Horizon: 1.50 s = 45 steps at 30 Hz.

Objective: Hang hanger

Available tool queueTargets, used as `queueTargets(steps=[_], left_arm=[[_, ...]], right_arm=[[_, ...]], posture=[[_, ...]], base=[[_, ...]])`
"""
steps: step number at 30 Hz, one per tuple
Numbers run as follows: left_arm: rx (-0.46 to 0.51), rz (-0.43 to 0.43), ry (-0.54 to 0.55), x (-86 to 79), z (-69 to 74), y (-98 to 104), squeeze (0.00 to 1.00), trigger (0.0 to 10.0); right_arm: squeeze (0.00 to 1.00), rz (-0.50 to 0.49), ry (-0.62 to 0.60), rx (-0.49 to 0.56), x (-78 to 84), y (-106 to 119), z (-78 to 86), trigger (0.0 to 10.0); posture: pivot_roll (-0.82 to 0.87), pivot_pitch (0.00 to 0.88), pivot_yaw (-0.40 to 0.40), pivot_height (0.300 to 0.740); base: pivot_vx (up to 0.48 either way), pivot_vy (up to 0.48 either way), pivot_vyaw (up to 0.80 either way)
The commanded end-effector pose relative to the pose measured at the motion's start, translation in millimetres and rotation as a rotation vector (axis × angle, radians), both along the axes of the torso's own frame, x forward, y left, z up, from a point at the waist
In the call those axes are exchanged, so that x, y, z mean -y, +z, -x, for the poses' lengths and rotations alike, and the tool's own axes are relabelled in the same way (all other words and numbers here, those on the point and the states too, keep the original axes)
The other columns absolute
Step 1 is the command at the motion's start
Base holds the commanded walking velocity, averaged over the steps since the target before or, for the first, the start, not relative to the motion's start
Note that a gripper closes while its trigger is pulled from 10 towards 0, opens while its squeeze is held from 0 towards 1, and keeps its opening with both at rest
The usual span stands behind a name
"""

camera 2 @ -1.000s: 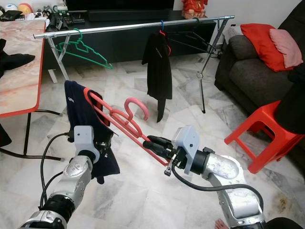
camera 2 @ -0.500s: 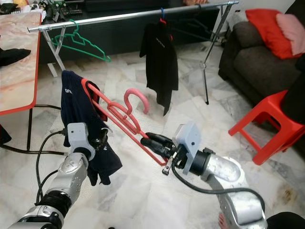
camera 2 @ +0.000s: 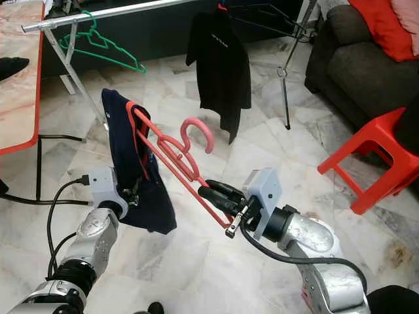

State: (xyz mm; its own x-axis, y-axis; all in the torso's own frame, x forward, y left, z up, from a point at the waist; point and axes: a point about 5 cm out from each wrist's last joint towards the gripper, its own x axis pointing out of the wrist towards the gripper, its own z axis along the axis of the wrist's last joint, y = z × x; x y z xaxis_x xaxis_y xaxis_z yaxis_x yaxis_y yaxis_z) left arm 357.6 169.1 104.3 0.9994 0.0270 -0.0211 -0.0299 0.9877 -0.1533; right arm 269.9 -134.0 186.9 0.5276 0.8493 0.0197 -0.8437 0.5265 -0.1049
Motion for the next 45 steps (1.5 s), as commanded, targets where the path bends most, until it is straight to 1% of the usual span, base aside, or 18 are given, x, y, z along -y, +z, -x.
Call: queueTargets(steps=[1, 2, 4, 7, 11, 13, 18, 22, 26, 30, 31, 33, 36, 37, 39, 41, 43, 45], left_arm=[[0.01, 0.022, 0.007, -0.3, 1.0, -1, 0.0, 0.0], [0.01, 0.022, 0.007, -0.3, 1.0, -1, 0.0, 0.0], [0.017, 0.08, 0.012, -2.8, 2.9, -2, 0.0, 0.0], [0.021, 0.065, 0.005, -4.0, 4.0, -3, 0.0, 0.0], [0.019, 0.068, 0.004, -4.0, 4.4, -3, 0.0, 0.0], [0.038, 0.102, -0.008, -2.2, 4.8, -2, 0.0, 0.0], [0.054, 0.117, -0.048, 4.6, 5.9, -2, 0.0, 0.0], [0.054, 0.119, -0.05, 5.6, 6.6, -2, 0.0, 0.0], [0.058, 0.123, -0.046, 5.3, 6.6, -2, 0.0, 0.0], [0.065, 0.11, -0.056, 4.5, 7.5, -1, 0.0, 0.0], [0.069, 0.11, -0.047, 1.9, 8.0, 0, 0.0, 0.0], [0.08, 0.11, -0.024, -2.8, 8.8, 1, 0.0, 0.0], [0.072, 0.111, -0.021, -3.8, 10.2, -2, 0.0, 0.0], [0.065, 0.112, -0.023, -3.1, 11.5, -4, 0.0, 0.0], [0.061, 0.114, -0.023, -2.6, 12.2, -5, 0.0, 0.0], [0.06, 0.114, -0.021, -2.3, 13.4, -5, 0.0, 0.0], [0.061, 0.113, -0.006, -4.3, 14.1, -6, 0.0, 0.0], [0.064, 0.116, 0.017, -8.2, 14.6, -5, 0.0, 0.0]], right_arm=[[0.0, -0.034, 0.03, 0.057, -1.5, 14, 3.9, 0.0], [0.0, -0.034, 0.03, 0.057, -1.5, 14, 3.9, 0.0], [0.0, -0.031, 0.035, 0.055, -3.0, 13, 5.1, 0.0], [0.0, -0.041, 0.037, 0.053, -4.6, 13, 5.7, 0.0], [0.0, -0.04, 0.032, 0.049, -4.8, 11, 5.3, 0.0], [0.0, -0.036, 0.032, 0.047, -4.6, 9, 5.6, 0.0], [0.0, -0.038, 0.03, 0.045, -4.8, 8, 5.5, 0.0], [0.0, -0.039, 0.029, 0.04, -5.3, 6, 5.2, 0.0], [0.0, -0.021, 0.028, 0.029, -3.8, 3, 3.9, 0.0], [0.0, 0.024, 0.024, -0.002, 1.0, -7, 4.7, 0.0], [0.0, 0.112, -0.009, -0.06, 12.7, -23, 4.6, 0.0], [0.0, 0.195, -0.066, -0.124, 26.5, -41, 5.6, 0.0], [0.0, 0.206, -0.089, -0.158, 31.1, -48, 7.5, 0.0], [0.0, 0.21, -0.096, -0.193, 33.3, -55, 10.4, 0.0], [0.0, 0.214, -0.1, -0.213, 34.2, -58, 12.2, 0.0], [0.0, 0.22, -0.106, -0.257, 36.3, -66, 17.0, 0.0], [0.0, 0.24, -0.102, -0.294, 39.3, -74, 21.8, 0.0], [0.0, 0.295, -0.065, -0.36, 45.3, -86, 32.4, 0.0]], posture=[[-0.06, 0.24, -0.012, 0.74], [-0.06, 0.24, -0.012, 0.74], [-0.06, 0.222, -0.01, 0.74], [-0.06, 0.197, -0.005, 0.74], [-0.06, 0.184, -0.006, 0.74], [-0.06, 0.164, -0.005, 0.74], [-0.06, 0.146, -0.003, 0.74], [-0.06, 0.124, -0.006, 0.74], [-0.06, 0.121, -0.007, 0.74], [-0.05, 0.123, -0.008, 0.74], [-0.05, 0.128, -0.016, 0.74], [-0.06, 0.13, -0.017, 0.74], [-0.06, 0.136, -0.019, 0.74], [-0.06, 0.136, -0.019, 0.74], [-0.06, 0.138, -0.02, 0.74], [-0.06, 0.14, -0.021, 0.74], [-0.05, 0.146, -0.024, 0.74], [-0.06, 0.149, -0.03, 0.74]], base=[[0.0, 0.0, 0.0], [0.0, 0.0, 0.0], [0.0, 0.0, 0.0], [0.0, 0.0, 0.0], [0.0, 0.0, 0.0], [0.0, 0.0, 0.0], [0.0, 0.0, 0.0], [0.0, 0.0, 0.0], [0.0, 0.0, 0.0], [0.0, 0.0, 0.0], [0.0, 0.0, 0.0], [0.0, 0.0, 0.0], [0.0, 0.0, 0.0], [0.0, 0.0, 0.0], [0.0, 0.0, 0.0], [0.0, 0.0, 0.0], [0.0, 0.0, 0.0], [0.0, 0.0, 0.0]])
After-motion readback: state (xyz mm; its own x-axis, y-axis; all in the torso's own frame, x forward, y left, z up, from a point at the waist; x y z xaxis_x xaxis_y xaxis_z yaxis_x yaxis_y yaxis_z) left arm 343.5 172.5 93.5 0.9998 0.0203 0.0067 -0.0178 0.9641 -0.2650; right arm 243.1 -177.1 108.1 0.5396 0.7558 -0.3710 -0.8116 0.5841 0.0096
